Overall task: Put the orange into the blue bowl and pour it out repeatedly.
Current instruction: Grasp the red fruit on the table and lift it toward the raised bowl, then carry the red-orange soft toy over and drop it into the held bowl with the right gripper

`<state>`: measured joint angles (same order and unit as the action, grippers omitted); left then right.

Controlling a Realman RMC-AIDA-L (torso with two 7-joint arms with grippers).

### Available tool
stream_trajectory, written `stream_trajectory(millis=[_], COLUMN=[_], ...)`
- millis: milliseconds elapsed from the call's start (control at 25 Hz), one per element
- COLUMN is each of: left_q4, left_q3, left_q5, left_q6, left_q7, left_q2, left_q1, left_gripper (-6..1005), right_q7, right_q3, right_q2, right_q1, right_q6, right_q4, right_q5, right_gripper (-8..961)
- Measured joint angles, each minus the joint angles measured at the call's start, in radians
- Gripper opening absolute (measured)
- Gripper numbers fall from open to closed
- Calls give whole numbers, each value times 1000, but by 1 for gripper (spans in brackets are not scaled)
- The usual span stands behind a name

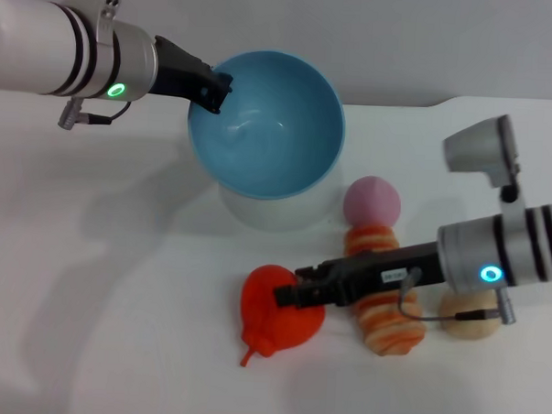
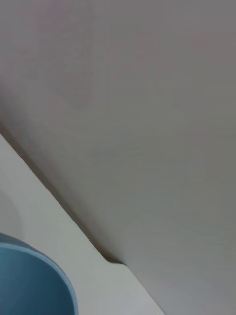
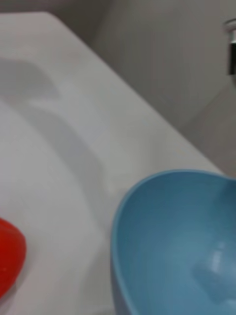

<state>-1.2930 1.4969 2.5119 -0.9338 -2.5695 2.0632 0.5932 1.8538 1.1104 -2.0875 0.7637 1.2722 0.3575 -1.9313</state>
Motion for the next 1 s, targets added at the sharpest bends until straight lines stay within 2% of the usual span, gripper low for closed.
stream_trajectory(millis=[200,480,680,800,1000], left_q4=[1,1,6,13,45], left_q3=[10,10,10,11,25], left_q5=[0,-1,-1,-1,-1], left_q6=[8,11,13,18,41], left_q7=[0,0,0,0,0], left_q2=[1,0,0,0,0], left_q1=[-3,-9,-10,-10,-6], left_gripper=[-1,-1,-1,-2,-2], right_q7=[6,-5,-17,-21,-25], right_q3=[76,96,120,122,104], right_q2=[-1,5,5,5,12], right_q1=[17,0,-7,-20,-95], right_q6=[-49,-41,-39,-14,116], right_q4=[-33,4,20,51,215], right_q5=[48,59,60,61,108], right_gripper=[610,608,390,291,135])
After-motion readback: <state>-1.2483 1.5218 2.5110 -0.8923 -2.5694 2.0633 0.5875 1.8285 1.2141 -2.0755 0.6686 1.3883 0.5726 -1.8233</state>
